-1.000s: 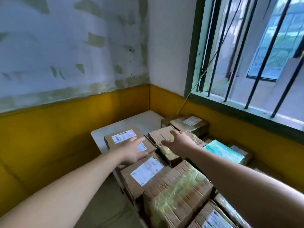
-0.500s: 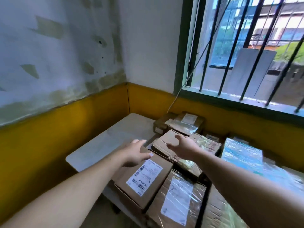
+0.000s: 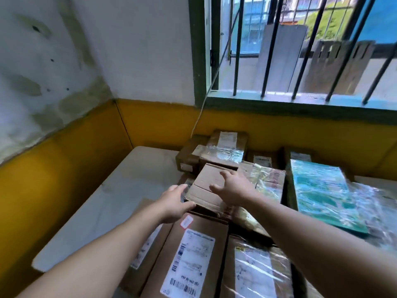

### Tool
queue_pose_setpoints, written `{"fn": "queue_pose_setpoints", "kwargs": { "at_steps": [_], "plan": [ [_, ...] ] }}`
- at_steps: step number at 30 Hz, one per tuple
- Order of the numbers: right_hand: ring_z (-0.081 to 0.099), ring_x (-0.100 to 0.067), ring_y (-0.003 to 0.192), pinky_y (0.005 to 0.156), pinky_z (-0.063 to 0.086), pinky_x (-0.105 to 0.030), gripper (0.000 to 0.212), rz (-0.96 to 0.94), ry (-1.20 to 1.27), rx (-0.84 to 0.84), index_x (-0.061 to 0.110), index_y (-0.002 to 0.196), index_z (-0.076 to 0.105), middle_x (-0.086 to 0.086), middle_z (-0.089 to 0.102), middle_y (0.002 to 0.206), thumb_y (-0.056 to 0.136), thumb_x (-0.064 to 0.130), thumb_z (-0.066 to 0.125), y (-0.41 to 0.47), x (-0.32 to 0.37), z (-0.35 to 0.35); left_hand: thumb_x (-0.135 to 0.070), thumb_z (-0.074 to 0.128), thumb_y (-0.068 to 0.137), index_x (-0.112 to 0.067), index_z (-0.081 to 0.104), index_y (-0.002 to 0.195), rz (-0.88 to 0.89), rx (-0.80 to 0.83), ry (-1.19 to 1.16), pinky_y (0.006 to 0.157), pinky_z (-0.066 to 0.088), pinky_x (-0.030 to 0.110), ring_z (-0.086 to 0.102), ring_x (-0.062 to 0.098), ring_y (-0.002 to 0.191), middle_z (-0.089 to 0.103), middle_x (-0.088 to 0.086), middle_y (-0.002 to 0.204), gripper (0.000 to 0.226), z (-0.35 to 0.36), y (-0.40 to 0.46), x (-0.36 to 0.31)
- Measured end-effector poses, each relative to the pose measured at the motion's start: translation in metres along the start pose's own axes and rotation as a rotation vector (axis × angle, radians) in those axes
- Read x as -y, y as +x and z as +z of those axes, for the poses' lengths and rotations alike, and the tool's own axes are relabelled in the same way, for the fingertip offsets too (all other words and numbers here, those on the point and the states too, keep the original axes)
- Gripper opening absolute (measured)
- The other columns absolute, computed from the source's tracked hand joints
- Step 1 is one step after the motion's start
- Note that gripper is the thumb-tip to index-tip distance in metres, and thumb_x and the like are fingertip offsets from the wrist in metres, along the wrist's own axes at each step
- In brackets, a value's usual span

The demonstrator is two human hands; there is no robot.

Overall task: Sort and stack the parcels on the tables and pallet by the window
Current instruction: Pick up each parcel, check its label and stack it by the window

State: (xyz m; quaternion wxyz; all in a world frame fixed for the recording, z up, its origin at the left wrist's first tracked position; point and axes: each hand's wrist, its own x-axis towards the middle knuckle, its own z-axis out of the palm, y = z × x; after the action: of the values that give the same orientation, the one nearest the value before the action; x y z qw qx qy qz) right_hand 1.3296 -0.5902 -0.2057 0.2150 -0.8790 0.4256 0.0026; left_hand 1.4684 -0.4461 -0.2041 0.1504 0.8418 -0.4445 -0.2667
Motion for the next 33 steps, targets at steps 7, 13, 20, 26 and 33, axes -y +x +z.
{"fn": "queue_pose_setpoints", "kwargs": {
  "at_steps": [7, 13, 20, 26, 33],
  "plan": [
    [0.028, -0.026, 0.143, 0.115, 0.026, -0.042, 0.074, 0.114, -0.103, -0.033, 0.023, 0.151, 0.034, -0.007, 0.037, 0.154, 0.091, 0.065, 0.047, 0.019, -0.002, 0.020, -0.039, 0.062, 0.089, -0.022, 0.018, 0.153, 0.048, 0.086, -0.067, 0.114, 0.025, 0.032, 0.028, 0.025, 0.141, 0.021, 0.007, 0.156, 0.079, 0.008, 0.059, 0.007],
    [0.023, -0.026, 0.144, 0.118, 0.018, -0.043, 0.070, 0.233, -0.150, -0.047, 0.022, 0.146, 0.038, -0.006, 0.038, 0.151, 0.090, 0.063, 0.046, 0.035, 0.009, 0.031, -0.042, 0.061, 0.089, -0.026, 0.004, 0.154, 0.101, 0.208, -0.112, 0.109, 0.029, 0.031, 0.035, 0.025, 0.137, 0.025, 0.008, 0.155, 0.088, 0.014, 0.100, 0.017],
    [0.018, -0.027, 0.145, 0.119, 0.014, -0.042, 0.069, 0.340, -0.235, -0.044, 0.022, 0.145, 0.037, -0.006, 0.033, 0.153, 0.090, 0.063, 0.044, 0.042, 0.020, 0.039, -0.039, 0.058, 0.092, -0.030, 0.015, 0.151, 0.146, 0.366, -0.239, 0.088, 0.037, 0.021, 0.052, 0.017, 0.110, 0.053, 0.003, 0.136, 0.074, 0.021, 0.122, 0.044],
    [0.002, -0.028, 0.151, 0.122, 0.002, -0.045, 0.079, 0.414, -0.186, -0.029, 0.025, 0.154, 0.019, -0.010, 0.011, 0.164, 0.091, 0.065, 0.042, 0.047, 0.027, 0.041, -0.031, 0.056, 0.095, -0.033, 0.025, 0.145, 0.133, 0.461, -0.481, 0.098, 0.046, 0.034, 0.057, 0.018, 0.111, 0.057, 0.002, 0.126, 0.059, 0.022, 0.130, 0.060],
    [-0.006, -0.032, 0.151, 0.120, -0.008, -0.052, 0.080, 0.448, -0.082, -0.040, 0.023, 0.157, 0.008, -0.015, 0.040, 0.151, 0.093, 0.063, 0.036, 0.055, 0.035, 0.048, -0.026, 0.053, 0.096, -0.040, -0.003, 0.151, 0.149, 0.395, -0.437, 0.099, 0.038, 0.023, 0.052, 0.017, 0.115, 0.046, 0.004, 0.139, 0.080, 0.014, 0.125, 0.048]
  ]
}}
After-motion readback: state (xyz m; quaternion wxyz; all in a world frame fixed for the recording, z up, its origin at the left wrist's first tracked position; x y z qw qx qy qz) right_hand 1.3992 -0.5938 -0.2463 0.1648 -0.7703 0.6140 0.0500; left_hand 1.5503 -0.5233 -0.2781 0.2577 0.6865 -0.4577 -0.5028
